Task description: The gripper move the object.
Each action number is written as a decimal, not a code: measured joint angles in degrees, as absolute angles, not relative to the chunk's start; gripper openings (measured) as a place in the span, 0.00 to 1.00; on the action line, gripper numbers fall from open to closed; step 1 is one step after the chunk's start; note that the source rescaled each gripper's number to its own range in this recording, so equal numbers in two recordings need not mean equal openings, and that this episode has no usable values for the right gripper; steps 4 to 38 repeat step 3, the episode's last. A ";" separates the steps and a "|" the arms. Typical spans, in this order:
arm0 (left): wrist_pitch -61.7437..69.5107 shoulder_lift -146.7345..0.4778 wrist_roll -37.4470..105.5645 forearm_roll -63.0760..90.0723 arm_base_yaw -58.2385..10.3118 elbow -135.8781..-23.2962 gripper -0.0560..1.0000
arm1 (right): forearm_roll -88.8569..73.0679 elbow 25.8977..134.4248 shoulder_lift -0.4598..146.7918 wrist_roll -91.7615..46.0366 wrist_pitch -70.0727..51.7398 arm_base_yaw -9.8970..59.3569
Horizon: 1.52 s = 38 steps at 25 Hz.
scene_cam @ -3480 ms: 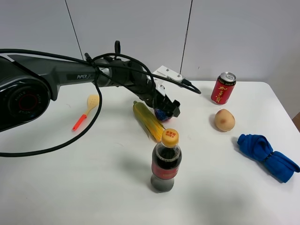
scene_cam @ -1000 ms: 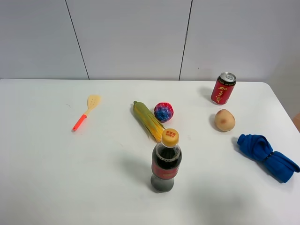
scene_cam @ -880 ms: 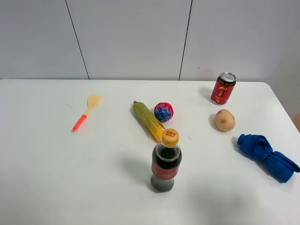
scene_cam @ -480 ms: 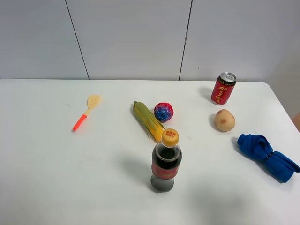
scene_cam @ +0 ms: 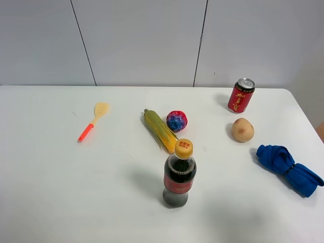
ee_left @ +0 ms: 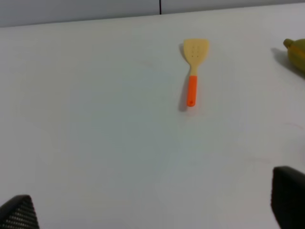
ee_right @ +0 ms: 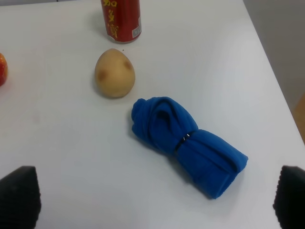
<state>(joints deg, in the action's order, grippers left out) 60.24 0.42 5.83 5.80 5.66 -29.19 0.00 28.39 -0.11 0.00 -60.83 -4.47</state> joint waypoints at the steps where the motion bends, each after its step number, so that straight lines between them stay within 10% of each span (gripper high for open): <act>1: 60.24 0.42 5.83 5.80 5.66 -29.19 0.99 | 0.00 28.39 -0.11 0.00 -60.83 -4.47; 38: 60.24 0.42 5.83 5.80 5.66 -29.19 0.99 | 0.00 28.39 -0.11 0.00 -60.83 -4.47</act>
